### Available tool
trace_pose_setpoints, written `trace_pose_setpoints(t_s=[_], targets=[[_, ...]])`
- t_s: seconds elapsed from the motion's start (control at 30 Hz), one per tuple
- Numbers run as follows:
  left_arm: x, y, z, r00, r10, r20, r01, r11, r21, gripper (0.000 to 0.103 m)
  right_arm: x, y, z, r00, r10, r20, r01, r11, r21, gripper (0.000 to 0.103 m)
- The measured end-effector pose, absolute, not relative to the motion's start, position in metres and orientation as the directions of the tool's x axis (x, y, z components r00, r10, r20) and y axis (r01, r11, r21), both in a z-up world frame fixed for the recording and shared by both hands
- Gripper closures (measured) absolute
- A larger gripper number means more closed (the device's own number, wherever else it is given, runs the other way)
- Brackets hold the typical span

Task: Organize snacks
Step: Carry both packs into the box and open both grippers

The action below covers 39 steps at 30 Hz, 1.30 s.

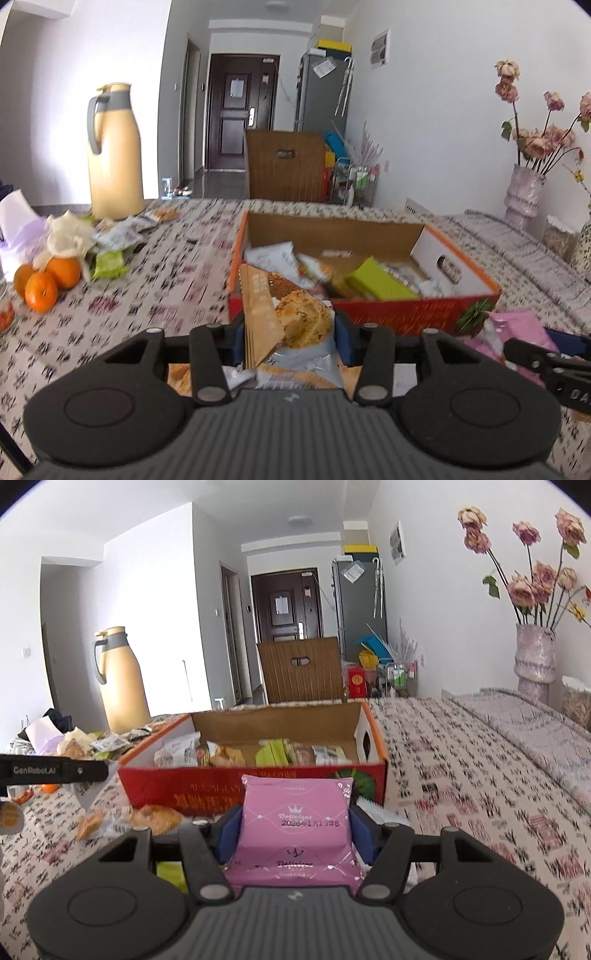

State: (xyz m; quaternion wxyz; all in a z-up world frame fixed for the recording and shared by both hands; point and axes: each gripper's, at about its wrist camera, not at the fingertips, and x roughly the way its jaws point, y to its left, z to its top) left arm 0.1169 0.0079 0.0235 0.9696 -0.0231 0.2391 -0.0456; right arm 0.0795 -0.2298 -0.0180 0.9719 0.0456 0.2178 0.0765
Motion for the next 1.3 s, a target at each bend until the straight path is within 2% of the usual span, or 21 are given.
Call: trace_pose_setpoints(t_s=[0.4,0.6,0.87,1.17,1.27,1.3], targets=[[0.163,-0.016,0.053,0.909,-0.098,-0.405,0.078,0.995,-0.065,0.057,0.143,-0.222,0.013,0.922,0.161,-0.351,-0.137,0.986,0.091,0.042],[0.200,-0.020,0.057,0.909,-0.074,-0.410,0.043,0.996,-0.084,0.057,0.187,-0.215,0.022,0.925,0.159,-0.344,-0.141,0.987,0.079,0.042],[0.253,-0.021,0.040,0.889,-0.025,-0.458,-0.018,0.996,-0.090,0.057,0.233,-0.215,-0.002,0.912,0.152,-0.382,-0.120,0.987,0.107,0.042],[0.272,-0.014,0.002,0.855,-0.036,-0.517,-0.017,0.995,-0.099,0.057,0.246,-0.221,-0.026,0.880,0.153,-0.449,-0.112,0.987,0.117,0.042],[0.268,-0.010,0.001,0.863,-0.046,-0.503,-0.018,0.992,-0.122,0.055,0.245,-0.221,-0.029,0.878,0.145,-0.456,-0.107,0.988,0.109,0.042],[0.266,-0.009,0.002,0.869,-0.049,-0.492,-0.016,0.992,-0.127,0.050,0.244,-0.221,-0.028,0.879,0.147,-0.453,-0.108,0.988,0.111,0.041]])
